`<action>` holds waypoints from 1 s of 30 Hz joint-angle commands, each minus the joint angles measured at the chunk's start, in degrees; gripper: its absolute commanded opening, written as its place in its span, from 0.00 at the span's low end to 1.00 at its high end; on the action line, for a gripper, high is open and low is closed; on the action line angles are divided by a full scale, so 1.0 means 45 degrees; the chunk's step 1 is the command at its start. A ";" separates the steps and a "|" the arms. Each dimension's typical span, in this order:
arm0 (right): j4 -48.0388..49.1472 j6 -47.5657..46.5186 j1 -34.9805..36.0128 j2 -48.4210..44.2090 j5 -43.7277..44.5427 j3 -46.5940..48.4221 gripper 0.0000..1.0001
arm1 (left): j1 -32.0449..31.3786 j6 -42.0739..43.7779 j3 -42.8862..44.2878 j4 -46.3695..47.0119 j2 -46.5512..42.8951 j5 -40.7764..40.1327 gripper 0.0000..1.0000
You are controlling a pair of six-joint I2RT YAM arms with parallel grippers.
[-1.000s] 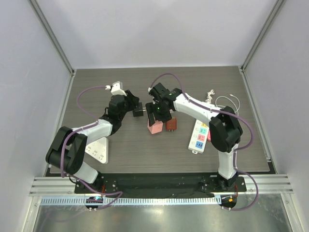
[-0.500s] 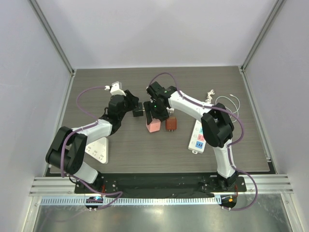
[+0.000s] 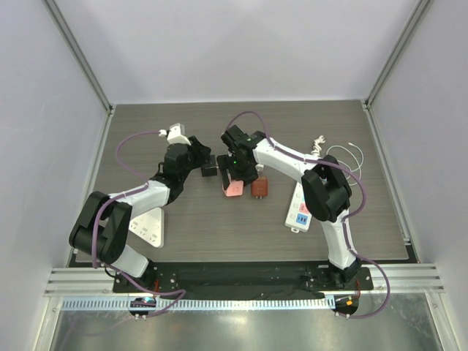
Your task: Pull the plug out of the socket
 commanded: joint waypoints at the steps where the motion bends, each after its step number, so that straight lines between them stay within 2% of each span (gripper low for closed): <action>1: -0.0205 -0.0151 -0.0007 0.0216 0.0275 0.0343 0.78 | 0.0136 -0.0169 0.0077 0.0691 -0.0256 0.0123 0.45; 9: -0.0186 -0.0268 0.0012 0.0080 0.0529 0.0499 0.84 | 0.0136 -0.0208 0.0077 0.0613 -0.0256 0.0182 0.44; 15: 0.0125 -0.0365 0.0051 -0.0193 -0.0095 0.0559 0.87 | 0.0175 -0.0247 0.0077 0.0613 -0.0256 0.0202 0.44; 24: 0.0731 -0.0346 0.0071 -0.1852 0.0059 0.0129 0.92 | 0.0194 -0.0403 0.0037 0.0730 -0.0236 0.0416 0.45; 28: 0.0868 -0.0113 0.0071 -0.2926 0.1014 -0.0203 0.92 | 0.0214 -0.0462 0.0038 0.0866 -0.0197 0.0766 0.45; 30: 0.1063 0.0044 0.0090 -0.3878 0.2376 -0.0748 0.92 | 0.0194 -0.0520 0.0038 0.0984 -0.0158 0.0943 0.46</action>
